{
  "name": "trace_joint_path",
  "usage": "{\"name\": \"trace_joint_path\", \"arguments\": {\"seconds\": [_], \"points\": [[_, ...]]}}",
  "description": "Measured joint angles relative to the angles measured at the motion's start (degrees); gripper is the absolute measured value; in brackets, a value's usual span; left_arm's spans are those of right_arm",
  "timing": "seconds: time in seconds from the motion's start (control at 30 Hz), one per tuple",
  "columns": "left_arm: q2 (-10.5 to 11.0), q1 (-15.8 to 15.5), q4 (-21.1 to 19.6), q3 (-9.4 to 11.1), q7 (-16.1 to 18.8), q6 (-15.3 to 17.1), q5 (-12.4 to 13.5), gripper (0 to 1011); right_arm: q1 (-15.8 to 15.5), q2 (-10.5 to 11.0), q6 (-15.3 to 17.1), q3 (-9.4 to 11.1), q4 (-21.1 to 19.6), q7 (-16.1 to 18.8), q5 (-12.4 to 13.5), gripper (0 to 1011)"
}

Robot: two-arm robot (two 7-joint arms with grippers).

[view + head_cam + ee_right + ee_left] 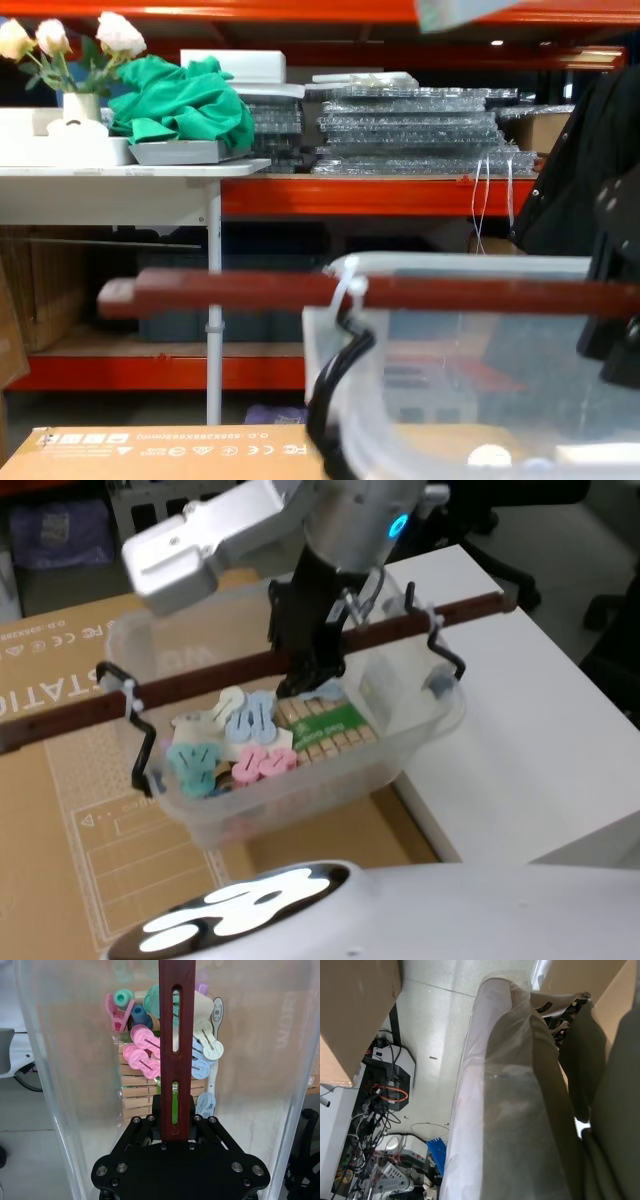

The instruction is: Use one hand to grasp the basket and place it at the designated location.

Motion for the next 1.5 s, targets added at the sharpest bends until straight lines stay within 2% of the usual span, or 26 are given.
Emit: {"name": "trace_joint_path", "arguments": {"seconds": [0.03, 0.2, 0.3, 0.77, 1.07, 1.27, 1.5], "points": [[0.00, 0.00, -0.01, 0.00, 0.00, 0.00, -0.01, 0, 0.00, 0.00, 0.00, 0.00, 0.00, 0.00, 0.00, 228], [0.00, 0.00, 0.00, 0.00, 0.00, 0.00, -0.01, 0, -1.03, -2.14, 2.95, -1.67, -0.34, -1.37, -3.40, 229], [0.00, 0.00, -0.01, 0.00, 0.00, 0.00, 0.00, 0, -1.20, -3.11, 3.75, -2.46, -0.02, -1.62, -4.09, 228], [0.00, 0.00, 0.00, 0.00, 0.00, 0.00, 0.00, 0, -1.57, -7.29, 5.72, -5.59, 1.48, -2.27, -4.07, 228], [0.00, 0.00, 0.00, 0.00, 0.00, 0.00, 0.00, 0, -1.59, -8.37, 5.98, -7.60, 2.12, -2.76, -4.98, 229], [0.00, 0.00, 0.00, 0.00, 0.00, 0.00, 0.00, 0, -2.39, -9.02, 6.30, -9.44, 2.61, -3.92, -7.46, 229], [0.00, 0.00, 0.00, 0.00, 0.00, 0.00, 0.00, 0, -2.94, -9.67, 6.98, -10.50, 3.19, -4.58, -8.79, 228]]}}
